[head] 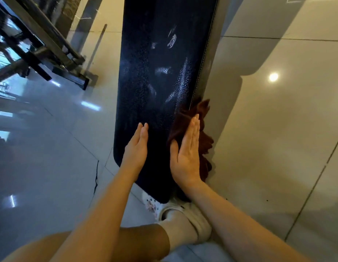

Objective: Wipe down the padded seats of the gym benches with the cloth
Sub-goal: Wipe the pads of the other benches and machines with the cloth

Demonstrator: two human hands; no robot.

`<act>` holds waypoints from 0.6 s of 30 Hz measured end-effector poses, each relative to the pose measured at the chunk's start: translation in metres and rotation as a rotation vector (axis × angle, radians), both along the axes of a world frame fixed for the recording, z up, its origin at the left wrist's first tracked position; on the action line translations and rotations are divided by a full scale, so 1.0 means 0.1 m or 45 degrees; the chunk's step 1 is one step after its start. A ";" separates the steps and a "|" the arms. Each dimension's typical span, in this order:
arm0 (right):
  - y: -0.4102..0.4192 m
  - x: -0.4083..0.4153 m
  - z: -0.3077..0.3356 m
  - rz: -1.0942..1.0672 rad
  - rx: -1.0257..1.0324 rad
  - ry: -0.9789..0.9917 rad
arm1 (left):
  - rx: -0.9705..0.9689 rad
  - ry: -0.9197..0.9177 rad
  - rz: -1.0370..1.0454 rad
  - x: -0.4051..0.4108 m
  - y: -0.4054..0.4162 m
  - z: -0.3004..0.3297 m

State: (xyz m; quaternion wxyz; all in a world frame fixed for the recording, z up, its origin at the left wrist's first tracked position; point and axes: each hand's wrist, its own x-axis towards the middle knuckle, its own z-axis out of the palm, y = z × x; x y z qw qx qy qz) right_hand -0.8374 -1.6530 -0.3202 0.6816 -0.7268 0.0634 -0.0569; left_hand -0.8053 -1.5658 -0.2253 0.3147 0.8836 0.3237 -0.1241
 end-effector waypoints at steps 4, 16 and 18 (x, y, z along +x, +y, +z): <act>0.11 -0.82 -0.26 0.217 -0.042 0.035 | -0.001 0.011 0.001 0.01 0.00 0.00; -0.14 0.15 0.07 0.030 0.096 0.095 | 0.081 -0.032 -0.026 -0.01 -0.01 -0.06; -0.22 0.38 0.13 -0.024 0.104 0.064 | 0.076 -0.038 -0.012 -0.01 -0.01 -0.07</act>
